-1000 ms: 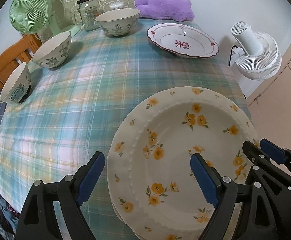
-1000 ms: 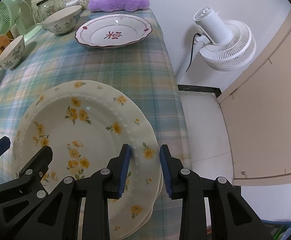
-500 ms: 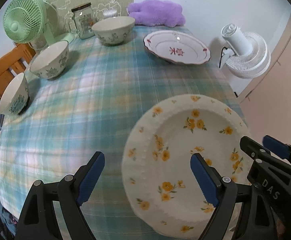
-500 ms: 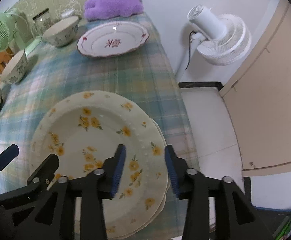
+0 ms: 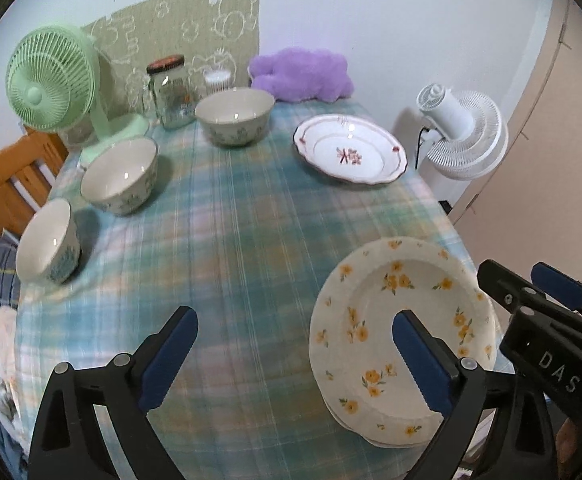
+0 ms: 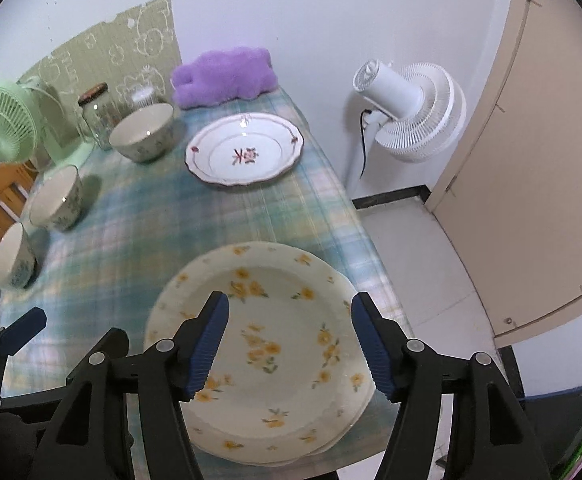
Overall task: Organize plates and bowls
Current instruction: 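Move the left gripper to the rim of the red-rimmed white plate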
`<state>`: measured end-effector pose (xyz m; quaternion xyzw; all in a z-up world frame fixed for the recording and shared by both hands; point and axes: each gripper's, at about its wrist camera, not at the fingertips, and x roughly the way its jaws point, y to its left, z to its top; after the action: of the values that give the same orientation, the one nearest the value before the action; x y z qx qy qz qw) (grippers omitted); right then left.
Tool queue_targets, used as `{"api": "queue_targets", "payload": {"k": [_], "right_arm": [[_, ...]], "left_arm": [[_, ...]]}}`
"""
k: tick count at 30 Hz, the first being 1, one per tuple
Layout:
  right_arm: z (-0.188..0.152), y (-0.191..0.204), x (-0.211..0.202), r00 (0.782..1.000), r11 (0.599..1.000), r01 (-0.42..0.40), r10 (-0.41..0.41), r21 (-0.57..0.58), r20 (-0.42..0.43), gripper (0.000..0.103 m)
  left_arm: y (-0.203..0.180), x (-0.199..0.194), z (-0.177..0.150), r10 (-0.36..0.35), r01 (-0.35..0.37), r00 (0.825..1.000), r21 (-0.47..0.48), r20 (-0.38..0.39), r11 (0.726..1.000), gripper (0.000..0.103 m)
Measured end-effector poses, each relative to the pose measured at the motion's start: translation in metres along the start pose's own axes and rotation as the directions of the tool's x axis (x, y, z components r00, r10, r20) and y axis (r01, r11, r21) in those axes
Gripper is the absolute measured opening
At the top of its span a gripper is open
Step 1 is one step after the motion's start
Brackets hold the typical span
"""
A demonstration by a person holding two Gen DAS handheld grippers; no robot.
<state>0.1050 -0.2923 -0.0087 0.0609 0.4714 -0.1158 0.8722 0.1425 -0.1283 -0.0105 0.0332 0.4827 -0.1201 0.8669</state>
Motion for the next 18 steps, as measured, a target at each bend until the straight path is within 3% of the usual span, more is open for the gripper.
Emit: {"api": "queue_targets", "payload": {"k": [10,18], "right_arm": [[0.036,0.006,-0.008,0.997,0.999,-0.029,0.030,-0.021,0.068,0.067],[0.081,-0.006,0.018,0.995,0.996,-0.060,0.065,-0.061,0.078,0.067]], "left_arm": [[-0.007,0.000,0.039,0.019,-0.019,0.997,-0.007,0.077,1.000,0.098],[-0.026,0.025,0.075,0.078,-0.072,0.994,-0.072,0.082,0.995,0.096]]}}
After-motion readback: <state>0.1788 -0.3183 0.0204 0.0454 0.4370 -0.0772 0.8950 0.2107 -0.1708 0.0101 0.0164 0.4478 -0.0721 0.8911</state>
